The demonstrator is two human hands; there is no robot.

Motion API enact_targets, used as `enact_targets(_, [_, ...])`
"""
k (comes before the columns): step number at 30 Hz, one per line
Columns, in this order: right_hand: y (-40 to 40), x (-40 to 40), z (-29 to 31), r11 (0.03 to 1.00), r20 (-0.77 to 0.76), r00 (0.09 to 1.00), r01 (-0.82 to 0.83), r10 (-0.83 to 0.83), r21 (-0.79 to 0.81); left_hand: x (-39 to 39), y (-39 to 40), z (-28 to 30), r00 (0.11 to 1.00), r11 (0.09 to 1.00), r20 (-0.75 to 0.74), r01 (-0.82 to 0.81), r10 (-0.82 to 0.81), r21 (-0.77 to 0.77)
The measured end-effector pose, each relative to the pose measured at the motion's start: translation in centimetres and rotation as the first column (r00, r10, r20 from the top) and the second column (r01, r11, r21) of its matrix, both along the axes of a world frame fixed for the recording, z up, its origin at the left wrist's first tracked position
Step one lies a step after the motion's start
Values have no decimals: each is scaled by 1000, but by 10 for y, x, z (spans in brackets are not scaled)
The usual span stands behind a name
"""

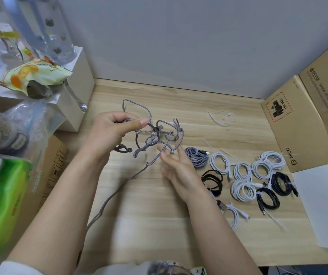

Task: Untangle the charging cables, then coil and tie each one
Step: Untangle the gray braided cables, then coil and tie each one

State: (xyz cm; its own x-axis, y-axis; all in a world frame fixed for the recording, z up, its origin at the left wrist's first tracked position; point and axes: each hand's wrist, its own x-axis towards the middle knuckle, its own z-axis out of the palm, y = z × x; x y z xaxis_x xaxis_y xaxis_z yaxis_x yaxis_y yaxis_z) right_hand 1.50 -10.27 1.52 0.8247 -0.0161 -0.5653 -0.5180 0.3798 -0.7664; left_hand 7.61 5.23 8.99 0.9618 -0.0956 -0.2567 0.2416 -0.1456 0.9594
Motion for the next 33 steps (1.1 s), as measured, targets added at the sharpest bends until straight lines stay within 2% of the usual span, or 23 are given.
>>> enact_targets(3, [3,6,-3,990,39,997,66,-71,121,0,1,-2,999,999,-17,33,-33,4])
enact_targets(5, [4,9,-6,982,30,987,157,-161,109,0,3,-2,998,998,-10,67,-67,-2])
enact_targets(6, [3,10,-8,983,34,982,183,-184,27,1,5,-1,996,996,-1,87,-87,-1])
enact_targets(8, [-4,12,-11,954,59,990,137,-125,-268,3,10,1,990,990,19,137,-137,19])
enact_targets(9, [-9,12,-11,895,73,996,84,-57,-437,4,13,2,985,985,31,168,-169,32])
enact_targets(10, [-14,13,-11,793,80,996,18,38,-609,5,16,2,980,981,46,191,-193,39])
enact_targets(12, [-22,13,-6,568,12,976,-117,218,-815,7,22,3,971,975,91,221,-223,33])
enact_targets(14, [-27,16,3,399,-128,922,-278,365,-874,9,25,4,967,978,147,207,-209,28])
enact_targets(16, [-29,21,12,273,-269,831,-437,488,-857,13,26,5,966,982,176,189,-188,10])
enact_targets(18, [-28,22,21,236,-309,736,-534,602,-812,16,25,6,966,986,206,166,-158,-22])
enact_targets(21, [-27,20,34,262,-258,638,-602,726,-754,20,21,6,968,992,224,122,-112,-33])
enact_targets(24, [-30,16,43,301,-152,601,-584,785,-754,29,25,2,966,997,248,73,-71,0])
enact_targets(26, [-34,13,47,331,-90,609,-543,788,-771,37,31,-4,952,996,300,47,-68,76])
enact_targets(29, [-36,7,56,507,75,630,-542,773,-670,50,38,-17,908,960,403,-6,-112,281])
enact_targets(31, [-31,3,60,689,223,681,-550,697,-472,58,37,-23,887,934,441,-31,-138,355])
enact_targets(33, [-21,4,56,835,348,759,-495,550,-239,64,33,-30,875,925,460,-40,-151,379])
